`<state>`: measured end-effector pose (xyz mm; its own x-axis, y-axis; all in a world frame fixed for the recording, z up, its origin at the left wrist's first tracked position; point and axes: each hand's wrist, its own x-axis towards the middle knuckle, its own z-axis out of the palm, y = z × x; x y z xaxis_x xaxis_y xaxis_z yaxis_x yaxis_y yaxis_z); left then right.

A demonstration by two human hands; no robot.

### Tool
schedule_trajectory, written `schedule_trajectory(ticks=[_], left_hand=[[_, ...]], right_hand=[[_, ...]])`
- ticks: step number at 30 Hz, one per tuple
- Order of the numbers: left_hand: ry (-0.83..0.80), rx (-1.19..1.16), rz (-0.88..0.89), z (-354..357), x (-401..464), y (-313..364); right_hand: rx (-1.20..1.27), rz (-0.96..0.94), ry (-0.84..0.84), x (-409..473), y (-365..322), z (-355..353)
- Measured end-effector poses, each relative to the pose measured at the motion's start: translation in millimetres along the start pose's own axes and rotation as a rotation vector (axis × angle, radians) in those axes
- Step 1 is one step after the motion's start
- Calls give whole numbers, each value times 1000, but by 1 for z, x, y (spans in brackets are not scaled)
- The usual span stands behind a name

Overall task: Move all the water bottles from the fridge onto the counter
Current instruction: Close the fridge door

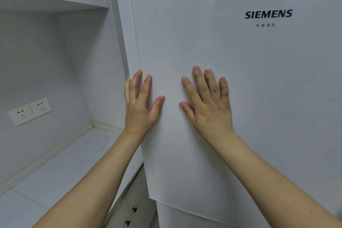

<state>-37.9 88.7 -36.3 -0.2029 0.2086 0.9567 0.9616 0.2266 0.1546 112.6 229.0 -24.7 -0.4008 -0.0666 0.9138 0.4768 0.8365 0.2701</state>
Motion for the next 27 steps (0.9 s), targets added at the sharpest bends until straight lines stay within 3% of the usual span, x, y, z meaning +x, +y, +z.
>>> schedule_trajectory(ticks=[14, 27], left_hand=[[72, 30, 147, 72, 7, -39], [-18, 28, 14, 66, 4, -31]], right_hand=[[-137, -60, 10, 4, 10, 42], [-133, -57, 10, 4, 9, 42]])
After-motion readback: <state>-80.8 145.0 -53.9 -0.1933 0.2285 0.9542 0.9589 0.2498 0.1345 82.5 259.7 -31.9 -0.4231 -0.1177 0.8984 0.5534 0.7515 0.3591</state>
